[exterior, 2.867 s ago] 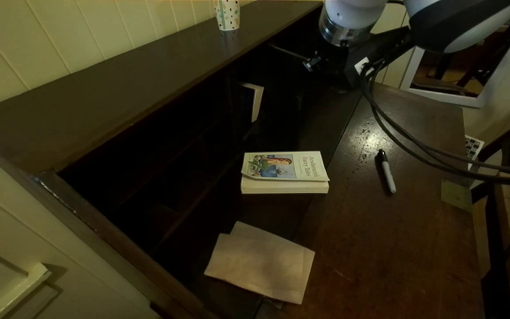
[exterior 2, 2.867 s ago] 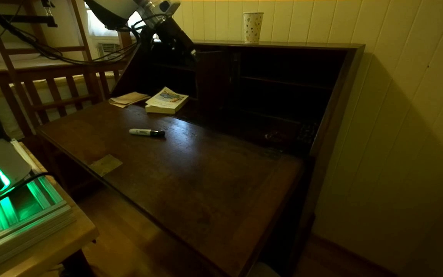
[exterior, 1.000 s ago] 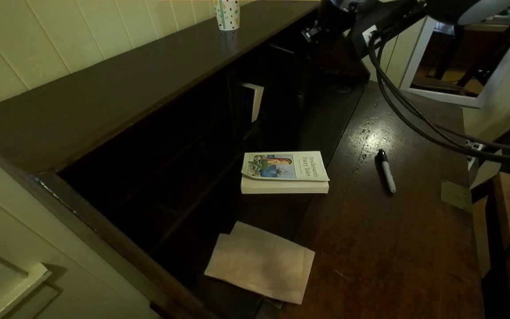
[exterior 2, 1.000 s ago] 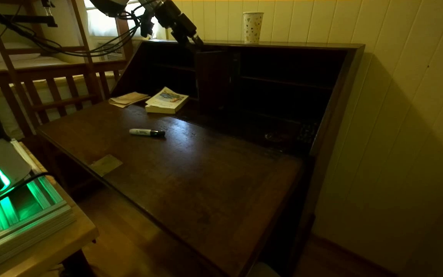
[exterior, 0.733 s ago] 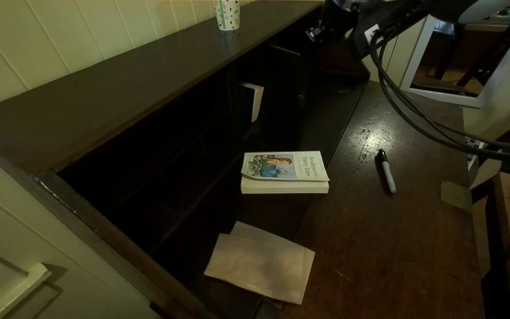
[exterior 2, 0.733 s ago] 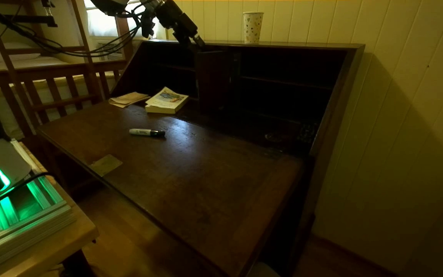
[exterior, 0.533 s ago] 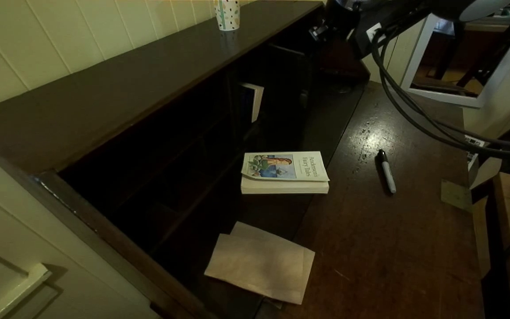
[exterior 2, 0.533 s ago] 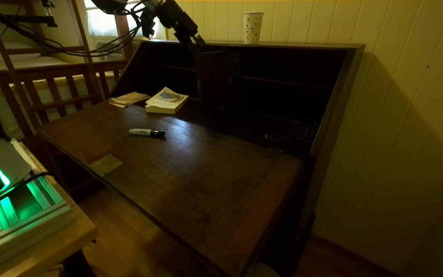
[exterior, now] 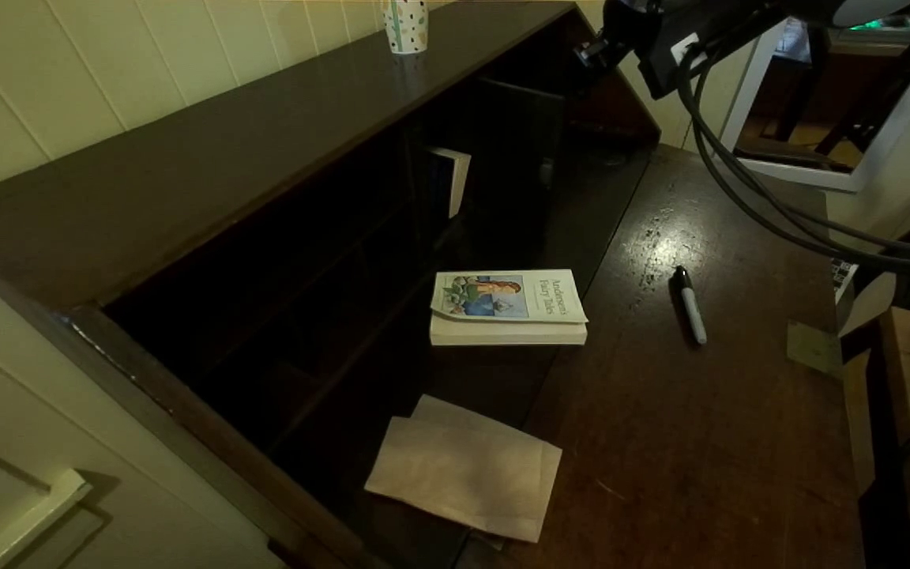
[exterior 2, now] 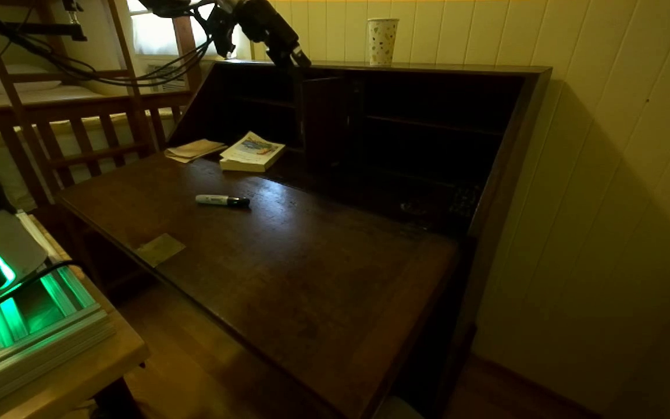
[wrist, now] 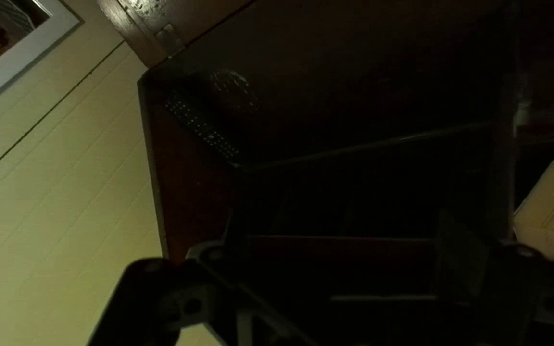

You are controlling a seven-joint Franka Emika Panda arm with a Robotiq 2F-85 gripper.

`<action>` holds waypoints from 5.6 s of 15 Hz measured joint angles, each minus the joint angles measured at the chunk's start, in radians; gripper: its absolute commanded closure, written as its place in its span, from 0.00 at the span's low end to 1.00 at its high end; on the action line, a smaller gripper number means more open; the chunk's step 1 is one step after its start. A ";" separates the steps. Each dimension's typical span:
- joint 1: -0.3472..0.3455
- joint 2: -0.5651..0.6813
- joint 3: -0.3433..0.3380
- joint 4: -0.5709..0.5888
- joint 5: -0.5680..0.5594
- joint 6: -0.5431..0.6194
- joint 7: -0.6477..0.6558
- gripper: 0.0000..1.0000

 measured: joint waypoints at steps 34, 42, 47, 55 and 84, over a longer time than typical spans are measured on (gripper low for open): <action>-0.045 0.047 -0.029 -0.034 -0.138 0.270 0.131 0.00; -0.059 0.045 -0.054 -0.034 -0.137 0.176 0.131 0.00; -0.077 0.038 -0.078 -0.032 -0.158 0.175 0.136 0.00; -0.028 -0.026 -0.028 -0.033 -0.092 0.176 0.099 0.00; -0.045 0.135 -0.060 0.057 -0.206 0.225 0.088 0.00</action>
